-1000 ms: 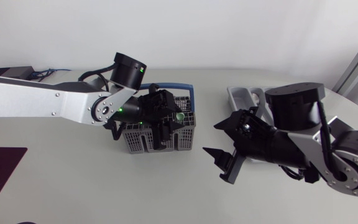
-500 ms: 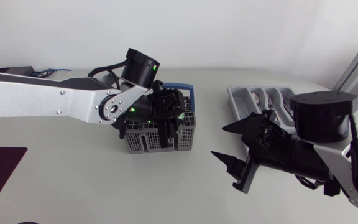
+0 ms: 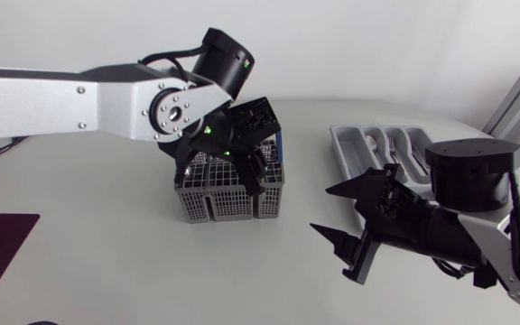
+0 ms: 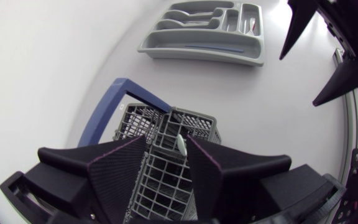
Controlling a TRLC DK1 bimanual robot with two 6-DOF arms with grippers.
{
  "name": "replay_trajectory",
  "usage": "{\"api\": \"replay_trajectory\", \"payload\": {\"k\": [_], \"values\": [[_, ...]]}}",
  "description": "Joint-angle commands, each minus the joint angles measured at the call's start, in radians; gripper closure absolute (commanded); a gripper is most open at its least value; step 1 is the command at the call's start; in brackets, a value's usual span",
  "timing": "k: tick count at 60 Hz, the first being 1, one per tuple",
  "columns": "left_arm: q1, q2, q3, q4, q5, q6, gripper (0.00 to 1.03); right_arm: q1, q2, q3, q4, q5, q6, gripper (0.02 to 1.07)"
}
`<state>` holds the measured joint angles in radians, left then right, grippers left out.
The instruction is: Unload the cutlery basket into the drawer organizer.
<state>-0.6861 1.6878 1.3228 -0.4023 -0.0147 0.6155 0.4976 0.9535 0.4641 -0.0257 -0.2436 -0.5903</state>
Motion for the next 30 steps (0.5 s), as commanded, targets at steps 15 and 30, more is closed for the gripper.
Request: {"api": "replay_trajectory", "payload": {"k": [15, 30], "values": [[-0.052, 0.101, 0.153, -0.182, -0.062, -0.191, 0.38, -0.041, 0.105, 0.031, 0.032, -0.062, 0.015, 0.24], [-0.047, 0.141, 0.174, -0.211, -0.082, -0.229, 0.38, -0.142, 0.271, 0.122, 0.07, -0.201, 0.05, 0.24]]}}
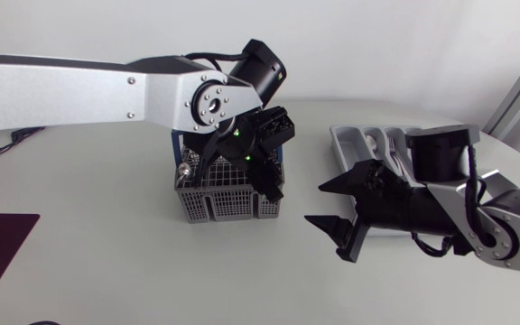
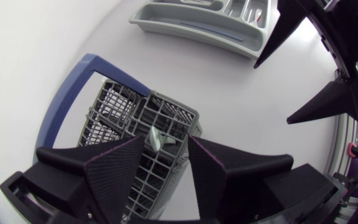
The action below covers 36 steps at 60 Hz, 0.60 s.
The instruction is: Unload the cutlery basket into the drawer organizer.
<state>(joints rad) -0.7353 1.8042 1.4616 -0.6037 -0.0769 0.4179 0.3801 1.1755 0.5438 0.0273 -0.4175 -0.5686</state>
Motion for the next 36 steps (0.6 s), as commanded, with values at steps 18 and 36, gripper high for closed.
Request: {"api": "replay_trajectory", "payload": {"k": [18, 36], "values": [[0.014, 0.05, 0.051, -0.001, -0.052, -0.051, 0.38, -0.05, 0.15, 0.082, 0.062, -0.076, 0.055, 0.24], [0.016, 0.066, 0.046, 0.018, -0.073, -0.071, 0.54, -0.043, 0.159, 0.082, 0.077, -0.076, 0.061, 0.24]]}}
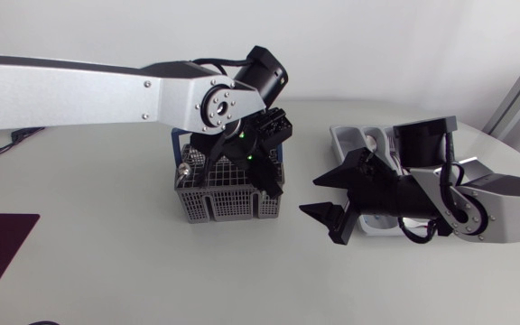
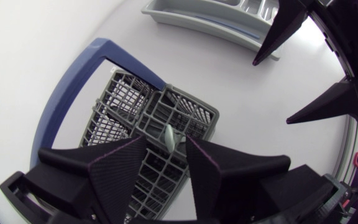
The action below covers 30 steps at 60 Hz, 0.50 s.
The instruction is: Unload the cutlery basket into the drawer organizer.
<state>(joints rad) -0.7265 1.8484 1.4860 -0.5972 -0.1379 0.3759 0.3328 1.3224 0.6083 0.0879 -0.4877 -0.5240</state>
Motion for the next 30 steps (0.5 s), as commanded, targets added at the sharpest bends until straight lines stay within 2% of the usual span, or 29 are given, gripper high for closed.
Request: {"api": "replay_trajectory", "payload": {"k": [1, 5, 12, 19, 30], "values": [[0.006, 0.021, 0.02, 0.013, -0.014, -0.031, 0.57, 0.006, 0.012, 0.018, 0.016, -0.006, 0.016, 0.24], [0.006, 0.021, 0.013, 0.02, -0.015, -0.034, 0.64, 0.008, 0.012, 0.016, 0.018, -0.006, 0.016, 0.24], [0.004, 0.021, 0.0, 0.037, -0.019, -0.035, 0.67, 0.008, 0.012, 0.01, 0.019, -0.006, 0.016, 0.24], [-0.001, 0.023, -0.009, 0.056, -0.022, -0.042, 0.8, 0.008, 0.006, 0.007, 0.023, -0.006, 0.016, 0.24], [-0.005, 0.021, -0.013, 0.056, -0.022, -0.045, 0.88, 0.006, -0.006, 0.001, 0.019, -0.006, 0.016, 0.24]]}}
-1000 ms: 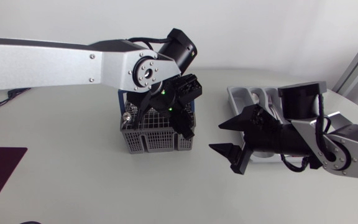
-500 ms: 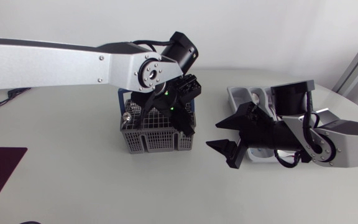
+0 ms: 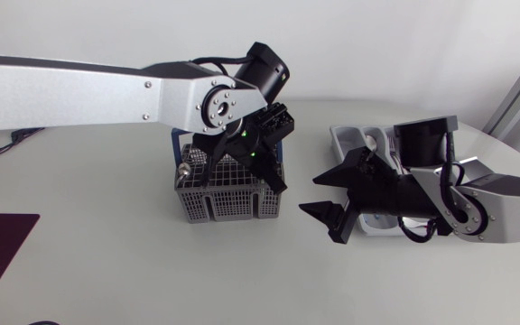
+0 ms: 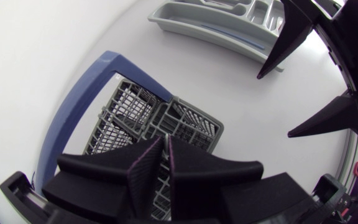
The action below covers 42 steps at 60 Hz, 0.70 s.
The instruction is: Unload the cutlery basket into the drawer organizer.
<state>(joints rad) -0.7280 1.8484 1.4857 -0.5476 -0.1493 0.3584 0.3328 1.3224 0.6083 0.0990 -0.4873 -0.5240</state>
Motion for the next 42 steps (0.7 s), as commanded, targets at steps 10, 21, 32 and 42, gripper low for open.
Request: {"api": "replay_trajectory", "payload": {"k": [10, 21, 32, 42], "values": [[-0.01, 0.021, -0.027, 0.006, -0.012, -0.027, 0.9, 0.008, -0.011, -0.004, 0.008, -0.007, 0.015, 0.24], [-0.011, 0.008, -0.033, 0.006, -0.012, -0.029, 0.9, 0.008, -0.012, -0.008, 0.01, -0.007, 0.015, 0.24], [-0.021, -0.025, -0.031, 0.006, -0.029, -0.027, 0.9, 0.008, -0.025, -0.013, 0.005, -0.007, 0.015, 0.24], [-0.031, -0.051, -0.022, 0.005, -0.059, -0.022, 0.9, 0.008, -0.034, -0.016, 0.001, -0.007, 0.013, 0.24]]}}
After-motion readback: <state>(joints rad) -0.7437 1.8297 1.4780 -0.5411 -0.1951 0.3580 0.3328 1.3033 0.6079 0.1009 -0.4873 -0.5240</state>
